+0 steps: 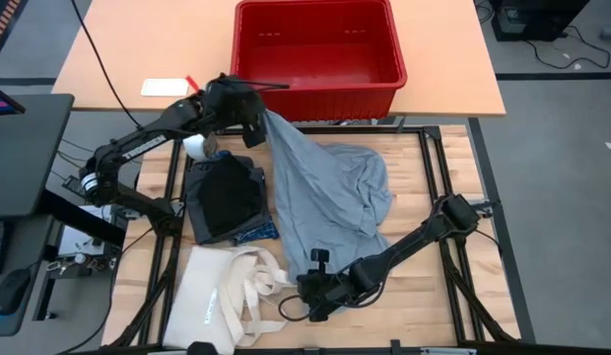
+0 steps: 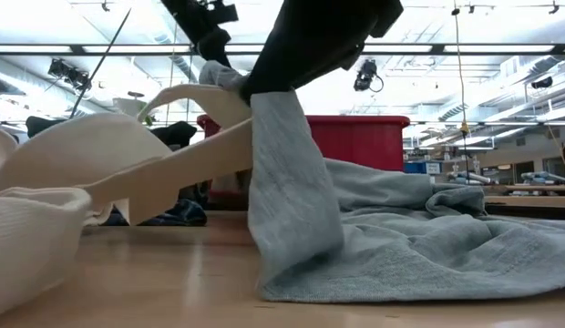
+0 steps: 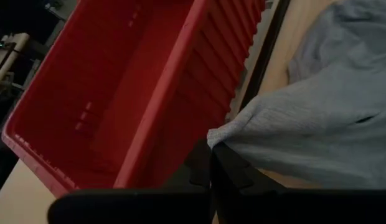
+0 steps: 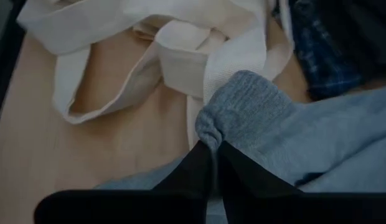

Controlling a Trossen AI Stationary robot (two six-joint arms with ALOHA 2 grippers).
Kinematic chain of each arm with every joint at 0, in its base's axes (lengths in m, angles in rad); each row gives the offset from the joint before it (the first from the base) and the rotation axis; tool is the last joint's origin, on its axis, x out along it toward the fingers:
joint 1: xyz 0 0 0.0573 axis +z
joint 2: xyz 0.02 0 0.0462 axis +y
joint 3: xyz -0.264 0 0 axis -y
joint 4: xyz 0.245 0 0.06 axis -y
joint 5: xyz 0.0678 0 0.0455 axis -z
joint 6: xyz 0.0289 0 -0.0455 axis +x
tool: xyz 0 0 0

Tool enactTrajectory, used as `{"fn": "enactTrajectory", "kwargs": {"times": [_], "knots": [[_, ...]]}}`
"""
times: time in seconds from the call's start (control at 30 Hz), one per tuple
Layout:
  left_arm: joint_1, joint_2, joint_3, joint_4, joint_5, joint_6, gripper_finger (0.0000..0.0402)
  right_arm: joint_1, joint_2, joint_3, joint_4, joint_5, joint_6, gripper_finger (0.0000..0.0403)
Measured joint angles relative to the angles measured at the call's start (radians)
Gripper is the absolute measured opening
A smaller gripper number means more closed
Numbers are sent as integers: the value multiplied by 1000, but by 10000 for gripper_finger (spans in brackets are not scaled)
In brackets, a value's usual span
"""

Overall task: Fold Laundry from Bin
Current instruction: Fold the gray shirt

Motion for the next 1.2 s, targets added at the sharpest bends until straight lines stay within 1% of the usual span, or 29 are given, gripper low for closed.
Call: {"fn": "enactTrajectory", "kwargs": {"times": [0.1, 0.2, 0.3, 0.4, 0.5, 0.6, 0.7, 0.8, 0.9, 0.97, 1.1, 1.2], "knots": [[1, -25, 0, -31, 10, -9, 5, -1, 0, 0, 0, 46, 2, 44], [0, -36, 0, -62, 11, -9, 5, -7, 0, -1, -7, 20, 23, 41], [-1, -35, 0, -100, 12, -12, 5, -6, 0, -1, -5, 28, 23, 37], [-1, -34, 0, -109, 12, -11, 5, -4, 0, -1, -21, 42, 13, 50], [-1, -33, 0, -106, 12, -11, 5, -9, 0, -1, -57, 34, 30, 88], [-1, -33, 0, -108, 12, -12, 5, -11, 0, -1, -136, 18, 103, 141], [-1, -33, 0, -111, 12, -12, 5, -9, 0, -3, -189, 35, 191, 192], [-1, -33, 0, -109, 12, -12, 5, -4, -1, -45, -117, 41, 213, 228], [-1, -32, 0, -107, 12, -12, 5, 1, 0, -76, -9, 45, 190, 250], [-1, -32, 0, -107, 12, -15, 5, 1, -1, -86, 27, 63, 183, 257], [-1, -32, 0, -107, 12, -23, 5, 1, 0, -90, 34, 149, 174, 255], [-1, -32, 0, -107, 12, -23, 5, -5, 0, -92, 80, 140, 131, 240]]}}
